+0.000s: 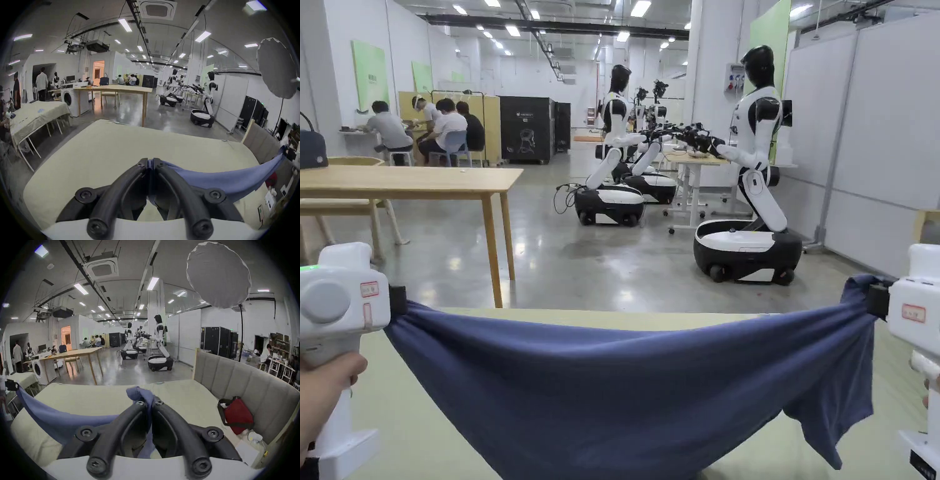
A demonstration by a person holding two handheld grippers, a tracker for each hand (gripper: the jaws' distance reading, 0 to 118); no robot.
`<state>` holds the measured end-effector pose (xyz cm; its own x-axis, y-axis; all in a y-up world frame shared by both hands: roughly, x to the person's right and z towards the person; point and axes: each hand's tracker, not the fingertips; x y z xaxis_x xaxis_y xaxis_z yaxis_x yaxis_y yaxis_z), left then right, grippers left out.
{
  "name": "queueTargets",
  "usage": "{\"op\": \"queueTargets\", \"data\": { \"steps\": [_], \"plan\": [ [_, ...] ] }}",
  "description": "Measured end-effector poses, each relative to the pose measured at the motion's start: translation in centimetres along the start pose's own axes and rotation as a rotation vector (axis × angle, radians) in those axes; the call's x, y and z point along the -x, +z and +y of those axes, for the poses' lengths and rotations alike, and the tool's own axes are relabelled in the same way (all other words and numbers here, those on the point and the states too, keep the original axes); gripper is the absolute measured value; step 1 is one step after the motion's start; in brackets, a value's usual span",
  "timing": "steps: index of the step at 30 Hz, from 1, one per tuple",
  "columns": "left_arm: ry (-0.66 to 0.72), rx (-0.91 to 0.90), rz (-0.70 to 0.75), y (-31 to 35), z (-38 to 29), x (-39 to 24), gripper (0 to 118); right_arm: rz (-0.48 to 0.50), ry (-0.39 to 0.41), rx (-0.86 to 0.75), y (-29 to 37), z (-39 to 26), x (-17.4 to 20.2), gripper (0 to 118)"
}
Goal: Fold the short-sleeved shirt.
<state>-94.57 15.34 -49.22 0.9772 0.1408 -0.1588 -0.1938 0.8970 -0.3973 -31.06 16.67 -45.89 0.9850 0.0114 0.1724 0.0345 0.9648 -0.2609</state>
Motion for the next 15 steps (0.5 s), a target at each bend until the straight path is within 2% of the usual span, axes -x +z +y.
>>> {"op": "queueTargets", "data": {
  "steps": [4, 8, 10, 12, 14, 15],
  "plan": [
    [-0.012, 0.011, -0.04, 4.6, -3.4, 1.4, 5, 0.031, 0.026, 0.013, 4.7, -3.2, -1.9, 6],
    [-0.038, 0.054, -0.052, 9.7, -9.6, 3.3, 5, 0.067, 0.099, 0.094, 10.1, -9.2, -3.6, 6],
    [-0.051, 0.089, -0.052, 11.8, -13.6, 4.3, 5, 0.08, 0.085, 0.15, 12.4, -13.2, -4.3, 6],
    [-0.053, 0.163, -0.045, 13.3, -17.8, 5.4, 5, 0.092, 0.119, 0.234, 14.0, -17.6, -4.6, 6],
    [-0.048, 0.282, -0.052, 13.9, -22.7, 6.6, 5, 0.089, 0.204, 0.326, 14.5, -23.0, -5.0, 6],
    [-0.04, 0.332, -0.041, 13.9, -24.4, 7.0, 5, 0.08, 0.217, 0.361, 14.8, -24.7, -5.0, 6]
  ]
}}
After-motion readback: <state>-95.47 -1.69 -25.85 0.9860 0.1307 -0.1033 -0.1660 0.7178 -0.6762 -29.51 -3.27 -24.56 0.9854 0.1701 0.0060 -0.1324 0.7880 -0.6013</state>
